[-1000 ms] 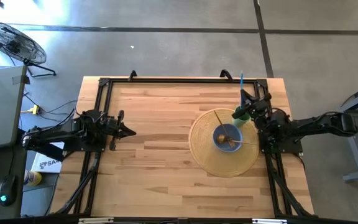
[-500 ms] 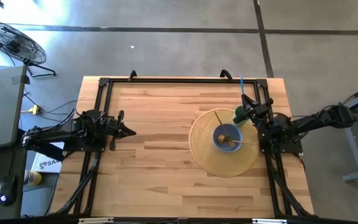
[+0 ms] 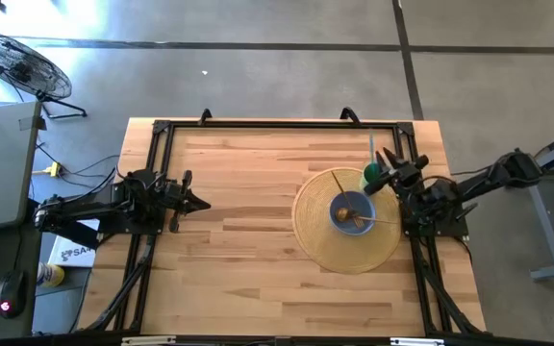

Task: Pick & Place Utensil
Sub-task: Return to Home Position

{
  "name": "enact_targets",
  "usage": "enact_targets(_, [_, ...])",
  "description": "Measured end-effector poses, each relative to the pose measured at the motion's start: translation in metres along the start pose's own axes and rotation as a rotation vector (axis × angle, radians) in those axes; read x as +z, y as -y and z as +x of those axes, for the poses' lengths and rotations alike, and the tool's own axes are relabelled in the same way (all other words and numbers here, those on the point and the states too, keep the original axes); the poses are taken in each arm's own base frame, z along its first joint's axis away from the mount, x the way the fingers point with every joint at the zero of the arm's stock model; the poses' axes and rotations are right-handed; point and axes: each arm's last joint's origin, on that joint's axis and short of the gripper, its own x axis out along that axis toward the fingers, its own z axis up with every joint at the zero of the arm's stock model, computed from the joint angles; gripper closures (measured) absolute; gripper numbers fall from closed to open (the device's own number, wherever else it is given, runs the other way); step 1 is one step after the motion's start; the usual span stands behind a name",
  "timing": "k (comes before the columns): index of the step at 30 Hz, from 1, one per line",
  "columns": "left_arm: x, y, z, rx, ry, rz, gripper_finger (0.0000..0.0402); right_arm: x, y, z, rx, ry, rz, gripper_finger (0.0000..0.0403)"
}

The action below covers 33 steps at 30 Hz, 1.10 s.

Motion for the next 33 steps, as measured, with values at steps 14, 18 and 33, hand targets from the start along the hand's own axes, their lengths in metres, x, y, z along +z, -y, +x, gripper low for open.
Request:
enact_targets(14, [0.0, 0.0, 0.0, 0.0, 0.0, 0.0, 0.0392, 0.1, -0.03, 0.0, 0.053, -0.058, 0.006, 0.0281])
enact_targets(18, [0.0, 0.0, 0.0, 0.0, 0.0, 0.0, 0.0392, 0.107, -0.046, 0.0, 0.128, -0.031, 0.0, 0.0281])
enact_targets(33, [0.0, 0.0, 0.0, 0.0, 0.0, 0.0, 0.0392, 0.083, -0.076, 0.025, 0.793, -0.062, 0.279, 0.0303])
